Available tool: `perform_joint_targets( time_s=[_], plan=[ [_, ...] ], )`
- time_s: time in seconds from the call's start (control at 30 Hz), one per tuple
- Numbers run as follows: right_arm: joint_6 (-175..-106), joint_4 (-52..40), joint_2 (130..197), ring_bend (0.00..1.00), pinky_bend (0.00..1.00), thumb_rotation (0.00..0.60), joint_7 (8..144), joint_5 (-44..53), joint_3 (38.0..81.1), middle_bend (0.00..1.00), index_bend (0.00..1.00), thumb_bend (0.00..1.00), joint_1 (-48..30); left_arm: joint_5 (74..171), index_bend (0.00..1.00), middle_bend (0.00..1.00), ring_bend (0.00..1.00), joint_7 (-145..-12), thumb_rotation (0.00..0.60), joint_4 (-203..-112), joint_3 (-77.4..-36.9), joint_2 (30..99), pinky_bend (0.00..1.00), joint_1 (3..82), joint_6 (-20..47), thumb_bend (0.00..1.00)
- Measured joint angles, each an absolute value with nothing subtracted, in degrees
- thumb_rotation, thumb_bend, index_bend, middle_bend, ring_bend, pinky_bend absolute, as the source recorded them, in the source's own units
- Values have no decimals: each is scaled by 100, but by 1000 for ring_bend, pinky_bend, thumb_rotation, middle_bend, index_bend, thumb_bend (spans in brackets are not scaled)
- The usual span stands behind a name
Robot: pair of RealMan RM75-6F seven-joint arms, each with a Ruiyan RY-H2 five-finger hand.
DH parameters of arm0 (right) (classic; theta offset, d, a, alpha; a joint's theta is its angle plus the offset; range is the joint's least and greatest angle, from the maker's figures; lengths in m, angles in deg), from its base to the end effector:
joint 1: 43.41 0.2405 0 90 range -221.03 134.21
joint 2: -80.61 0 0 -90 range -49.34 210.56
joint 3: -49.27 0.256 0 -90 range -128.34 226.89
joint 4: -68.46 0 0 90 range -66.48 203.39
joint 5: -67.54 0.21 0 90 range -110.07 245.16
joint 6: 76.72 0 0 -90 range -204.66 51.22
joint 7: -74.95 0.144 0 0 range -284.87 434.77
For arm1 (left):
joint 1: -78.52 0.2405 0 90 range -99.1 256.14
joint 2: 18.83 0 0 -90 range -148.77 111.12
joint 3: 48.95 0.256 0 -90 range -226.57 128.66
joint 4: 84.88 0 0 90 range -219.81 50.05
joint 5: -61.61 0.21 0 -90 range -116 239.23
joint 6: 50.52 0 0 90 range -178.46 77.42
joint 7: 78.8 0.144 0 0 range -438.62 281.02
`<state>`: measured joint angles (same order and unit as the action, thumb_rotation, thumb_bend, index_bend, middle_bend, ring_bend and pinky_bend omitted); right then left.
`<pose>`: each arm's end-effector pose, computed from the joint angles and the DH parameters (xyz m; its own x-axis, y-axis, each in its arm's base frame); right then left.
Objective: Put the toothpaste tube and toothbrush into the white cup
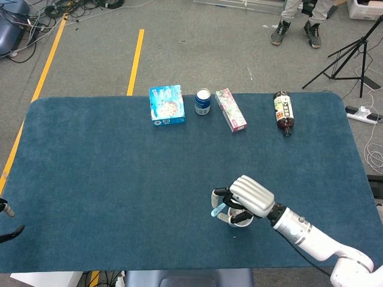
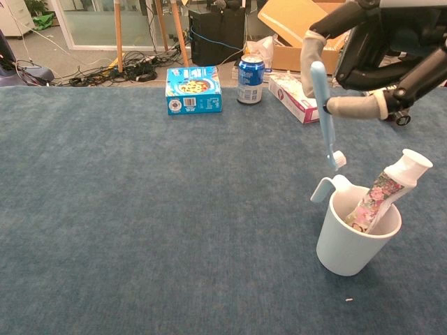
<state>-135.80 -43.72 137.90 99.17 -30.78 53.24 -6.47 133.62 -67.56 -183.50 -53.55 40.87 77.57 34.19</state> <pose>-0.1117 -0.2588 0.1040 0.1524 -0.4866 0.8603 -0.8038 -0.5675 -0.1786 -0.3362 0.1598 0.1886 0.5125 0.0579 0.8568 0.8167 0.2755 -0.5071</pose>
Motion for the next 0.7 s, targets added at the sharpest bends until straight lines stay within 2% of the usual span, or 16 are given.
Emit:
perform_joint_targets(
  time_s=[0.7],
  plan=[
    [-13609,-4084,13673,1000,1000,600,11108,-3634,4779,1000,651,269,-474,13347,540,331,359,-6738,600,-18344,-5359,4096,409,7752,3416,106]
  ],
)
